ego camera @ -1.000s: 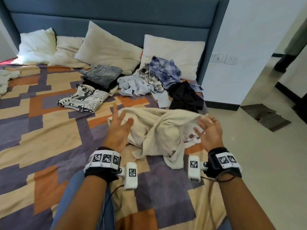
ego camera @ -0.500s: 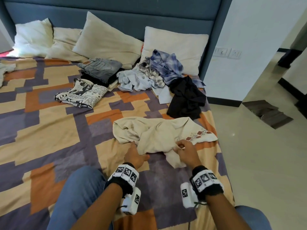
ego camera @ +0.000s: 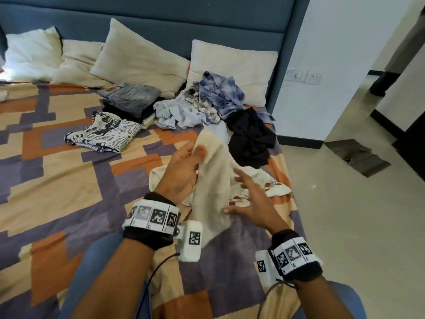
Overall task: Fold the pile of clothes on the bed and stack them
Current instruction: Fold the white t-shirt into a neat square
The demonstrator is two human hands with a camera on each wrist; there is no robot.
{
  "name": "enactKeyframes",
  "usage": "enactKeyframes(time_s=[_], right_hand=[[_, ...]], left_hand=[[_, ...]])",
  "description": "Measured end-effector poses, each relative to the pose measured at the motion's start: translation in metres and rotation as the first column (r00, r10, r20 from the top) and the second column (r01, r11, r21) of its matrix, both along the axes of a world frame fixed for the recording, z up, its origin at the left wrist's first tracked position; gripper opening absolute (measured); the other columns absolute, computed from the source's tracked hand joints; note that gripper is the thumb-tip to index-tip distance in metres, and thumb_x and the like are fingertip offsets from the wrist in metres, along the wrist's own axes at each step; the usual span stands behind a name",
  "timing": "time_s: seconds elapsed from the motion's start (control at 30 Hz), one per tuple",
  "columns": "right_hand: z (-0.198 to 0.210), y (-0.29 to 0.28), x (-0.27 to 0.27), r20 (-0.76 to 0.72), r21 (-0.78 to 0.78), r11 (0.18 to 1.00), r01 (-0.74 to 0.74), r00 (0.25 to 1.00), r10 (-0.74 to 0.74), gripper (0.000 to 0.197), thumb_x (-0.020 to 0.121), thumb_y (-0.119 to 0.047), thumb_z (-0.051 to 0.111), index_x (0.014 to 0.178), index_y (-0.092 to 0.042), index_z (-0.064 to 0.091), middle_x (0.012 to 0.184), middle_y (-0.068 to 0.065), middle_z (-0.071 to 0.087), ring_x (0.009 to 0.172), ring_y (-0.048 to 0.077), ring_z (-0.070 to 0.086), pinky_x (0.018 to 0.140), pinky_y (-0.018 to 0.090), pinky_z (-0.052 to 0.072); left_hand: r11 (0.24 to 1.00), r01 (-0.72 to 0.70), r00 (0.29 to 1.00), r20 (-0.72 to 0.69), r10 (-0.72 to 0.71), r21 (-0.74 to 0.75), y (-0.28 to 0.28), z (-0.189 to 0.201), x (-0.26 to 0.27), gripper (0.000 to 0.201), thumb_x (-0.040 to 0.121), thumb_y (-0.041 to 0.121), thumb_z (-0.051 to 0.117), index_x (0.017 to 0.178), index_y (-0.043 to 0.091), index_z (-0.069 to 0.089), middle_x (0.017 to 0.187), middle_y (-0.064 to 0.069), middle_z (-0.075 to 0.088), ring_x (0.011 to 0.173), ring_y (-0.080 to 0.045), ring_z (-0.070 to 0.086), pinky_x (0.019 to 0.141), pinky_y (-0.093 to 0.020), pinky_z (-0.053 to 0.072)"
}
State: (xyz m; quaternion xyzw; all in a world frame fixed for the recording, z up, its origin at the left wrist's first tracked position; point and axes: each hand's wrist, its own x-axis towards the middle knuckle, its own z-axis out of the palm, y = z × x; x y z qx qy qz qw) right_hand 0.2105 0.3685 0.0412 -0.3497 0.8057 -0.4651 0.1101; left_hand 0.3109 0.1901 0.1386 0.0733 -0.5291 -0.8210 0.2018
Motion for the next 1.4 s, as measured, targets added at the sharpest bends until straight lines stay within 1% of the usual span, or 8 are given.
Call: enactKeyframes(time_s=[0.2,0.37,0.47,0.63,0.8,1.07,1.23,1.4], right_hand=[[0.011,-0.041,0.009,0.341,-0.073,0.997,0.039,0.94,-0.012,0.013,0.088,0.0,0.066,0.1,-0.006,0.067,0.089,0.005,0.07,0.081,0.012,0.068,0.071,0.027,0.056],[0.015,-0.025,-0.004,0.65,-0.214,0.933,0.288,0.755,-0.084,0.023,0.089,-0.013,0.056,0.097,-0.032,0.067,0.095,-0.014,0.071,0.119,0.035,0.055,0.099,0.054,0.048],[0.059,-0.017,0.006,0.717,-0.605,0.68,0.414,0.655,0.239,0.02,0.072,-0.016,0.064,0.074,-0.029,0.08,0.083,-0.003,0.076,0.088,0.025,0.071,0.079,0.046,0.059],[0.112,-0.011,0.016,0.561,-0.828,0.372,0.421,0.598,0.573,0.056,0.044,-0.013,0.097,0.096,-0.005,0.077,0.105,0.018,0.072,0.091,0.034,0.072,0.067,0.049,0.06],[0.137,0.009,0.006,0.5,-0.858,0.217,0.466,0.656,0.566,0.035,0.088,-0.012,0.049,0.122,-0.004,0.055,0.109,0.016,0.069,0.093,0.029,0.071,0.077,0.043,0.06],[0.048,0.04,-0.009,0.327,0.06,0.866,0.497,0.81,-0.488,0.037,0.087,-0.01,0.064,0.123,-0.009,0.058,0.099,0.006,0.063,0.082,0.019,0.059,0.062,0.029,0.049],[0.045,0.027,-0.004,-0.123,0.042,0.994,0.099,0.988,-0.093,0.081,0.071,-0.014,0.087,0.138,-0.024,0.043,0.136,-0.009,0.047,0.121,0.006,0.047,0.104,0.02,0.035],[0.022,-0.005,-0.011,-0.026,0.073,0.982,-0.172,0.984,0.175,0.046,0.084,-0.019,0.072,0.127,-0.008,0.06,0.127,0.005,0.063,0.117,0.02,0.058,0.1,0.039,0.048]], left_hand=[[0.966,0.196,0.978,0.101,-0.181,-0.168,-0.004,-0.002,0.012,0.025,0.095,0.019,0.055,0.118,0.021,0.065,0.121,-0.006,0.068,0.115,-0.027,0.062,0.096,-0.044,0.045],[0.932,-0.069,0.947,0.27,0.173,-0.355,-0.024,-0.068,0.035,0.03,0.087,0.03,0.07,0.115,0.031,0.062,0.12,0.006,0.064,0.12,-0.018,0.054,0.095,-0.029,0.046],[0.891,0.174,0.939,0.343,-0.021,-0.42,-0.016,-0.095,0.039,0.101,0.055,0.05,0.086,0.142,0.029,0.04,0.139,0.005,0.046,0.131,-0.011,0.04,0.096,-0.014,0.043],[0.633,0.055,0.956,0.224,0.19,-0.772,0.021,-0.09,0.009,0.113,0.044,0.068,0.082,0.139,0.022,0.039,0.138,0.005,0.046,0.129,-0.017,0.042,0.105,-0.042,0.041],[0.544,-0.342,0.917,-0.145,0.373,-0.766,0.026,-0.06,-0.004,0.04,0.075,0.027,0.052,0.11,0.015,0.066,0.111,-0.011,0.067,0.103,-0.026,0.062,0.088,-0.032,0.049],[0.743,-0.335,0.93,-0.076,0.359,-0.58,0.01,-0.02,0.011,0.028,0.08,-0.002,0.062,0.083,0.023,0.072,0.084,0.007,0.073,0.083,-0.012,0.067,0.074,-0.034,0.055],[0.732,-0.331,0.938,-0.127,0.321,-0.595,0.013,0.006,0.017,0.032,0.074,-0.004,0.071,0.081,0.027,0.074,0.086,0.008,0.074,0.087,-0.006,0.067,0.074,-0.019,0.052],[0.762,-0.399,0.917,-0.222,0.332,-0.51,-0.003,0.033,0.028,0.036,0.074,-0.012,0.069,0.085,0.022,0.073,0.096,-0.004,0.072,0.083,-0.01,0.068,0.069,-0.02,0.052]])
